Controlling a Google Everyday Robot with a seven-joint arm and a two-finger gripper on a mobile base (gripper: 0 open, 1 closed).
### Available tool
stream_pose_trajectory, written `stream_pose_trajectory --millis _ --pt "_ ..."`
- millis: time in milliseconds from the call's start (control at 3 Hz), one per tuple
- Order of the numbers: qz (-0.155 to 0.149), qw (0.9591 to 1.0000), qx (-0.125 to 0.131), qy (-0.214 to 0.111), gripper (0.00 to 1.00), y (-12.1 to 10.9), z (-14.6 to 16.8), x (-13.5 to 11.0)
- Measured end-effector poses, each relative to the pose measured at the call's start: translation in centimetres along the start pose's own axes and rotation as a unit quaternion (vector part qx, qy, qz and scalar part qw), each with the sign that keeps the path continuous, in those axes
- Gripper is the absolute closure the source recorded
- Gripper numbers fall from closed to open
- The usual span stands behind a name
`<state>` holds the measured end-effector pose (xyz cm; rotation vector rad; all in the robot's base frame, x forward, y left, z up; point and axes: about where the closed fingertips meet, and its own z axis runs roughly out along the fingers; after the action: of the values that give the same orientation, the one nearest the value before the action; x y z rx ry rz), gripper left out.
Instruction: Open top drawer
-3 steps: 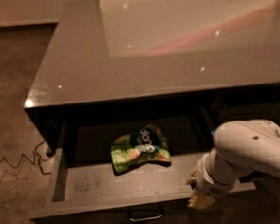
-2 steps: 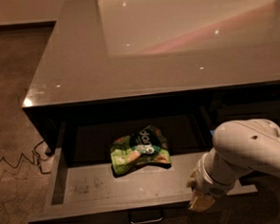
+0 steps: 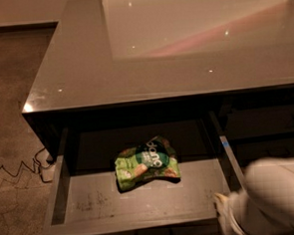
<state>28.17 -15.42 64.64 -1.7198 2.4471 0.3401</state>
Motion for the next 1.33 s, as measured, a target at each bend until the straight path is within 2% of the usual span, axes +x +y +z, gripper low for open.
stream_pose_trajectory --millis 333,667,1000,1333 --pt "0.010 0.9999 -0.001 0.003 0.00 0.9 -0.1 0.7" --pt "0.038 0.9992 -0.009 0.005 0.00 3.7 -0.1 2.8" --pt "0.038 0.9992 -0.009 0.005 0.00 3.5 -0.1 2.7" --pt "0.040 0.9990 -0.002 -0.020 0.00 2.9 0.1 3.6"
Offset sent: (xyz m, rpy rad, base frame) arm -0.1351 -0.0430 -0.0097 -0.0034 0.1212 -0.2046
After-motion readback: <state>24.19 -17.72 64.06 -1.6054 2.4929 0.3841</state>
